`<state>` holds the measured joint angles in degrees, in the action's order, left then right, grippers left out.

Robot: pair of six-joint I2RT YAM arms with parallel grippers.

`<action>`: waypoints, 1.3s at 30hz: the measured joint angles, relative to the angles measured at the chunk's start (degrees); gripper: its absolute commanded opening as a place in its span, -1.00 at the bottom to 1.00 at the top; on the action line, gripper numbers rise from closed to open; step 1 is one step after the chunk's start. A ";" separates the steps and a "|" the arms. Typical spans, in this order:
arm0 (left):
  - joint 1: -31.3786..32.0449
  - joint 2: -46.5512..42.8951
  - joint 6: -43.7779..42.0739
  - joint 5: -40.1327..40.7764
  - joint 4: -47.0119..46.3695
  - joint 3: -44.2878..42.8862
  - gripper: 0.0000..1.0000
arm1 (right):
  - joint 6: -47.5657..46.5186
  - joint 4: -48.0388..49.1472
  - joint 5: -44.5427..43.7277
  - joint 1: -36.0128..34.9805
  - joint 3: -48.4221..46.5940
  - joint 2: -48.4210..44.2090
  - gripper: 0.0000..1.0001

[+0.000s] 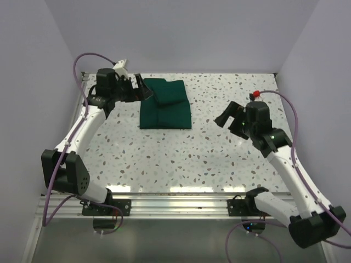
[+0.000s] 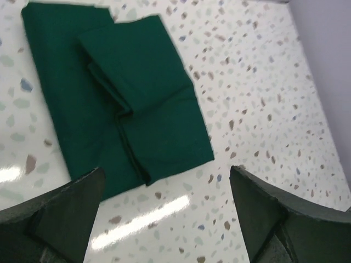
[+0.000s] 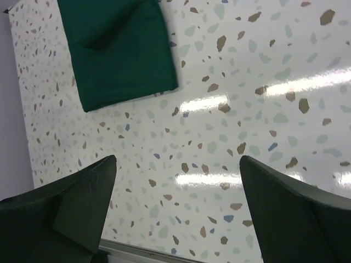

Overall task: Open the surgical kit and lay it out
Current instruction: Open the surgical kit at the center of the board.

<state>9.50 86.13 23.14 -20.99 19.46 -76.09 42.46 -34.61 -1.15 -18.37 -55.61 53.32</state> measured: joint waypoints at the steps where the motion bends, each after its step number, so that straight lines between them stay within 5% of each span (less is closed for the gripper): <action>1: -0.13 -0.26 0.09 -1.77 -1.44 0.85 1.00 | -0.90 -0.39 0.20 0.00 -1.38 3.30 0.97; 6: -0.57 2.99 3.54 -9.84 -5.66 8.41 1.00 | -4.37 2.19 1.31 -2.19 -17.86 26.64 0.97; 11: 1.88 4.04 5.99 -5.92 -4.37 15.89 1.00 | -9.75 -1.03 2.82 -9.25 -39.80 49.88 0.97; 19: 1.11 -4.59 4.94 -0.87 4.20 11.41 1.00 | -16.90 -7.41 4.57 -21.38 -70.90 74.95 0.97; 32: 1.20 -19.58 4.24 6.32 12.26 11.72 1.00 | -18.43 -12.85 3.96 -23.45 -76.08 87.45 0.86; 35: 1.20 -19.58 4.24 7.52 12.92 11.91 1.00 | -18.97 -14.05 2.95 -23.76 -76.08 88.78 0.68; 38: 1.20 -19.61 4.24 8.33 13.09 12.26 1.00 | -19.89 -14.34 1.66 -24.11 -75.60 88.94 0.26; 39: 1.20 -19.61 4.22 8.48 13.16 12.26 1.00 | -20.04 -14.36 1.44 -24.20 -75.49 88.94 -0.04</action>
<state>10.70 66.52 27.35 -12.51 32.62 -63.83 22.41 -48.97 0.30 -42.57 -131.11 142.26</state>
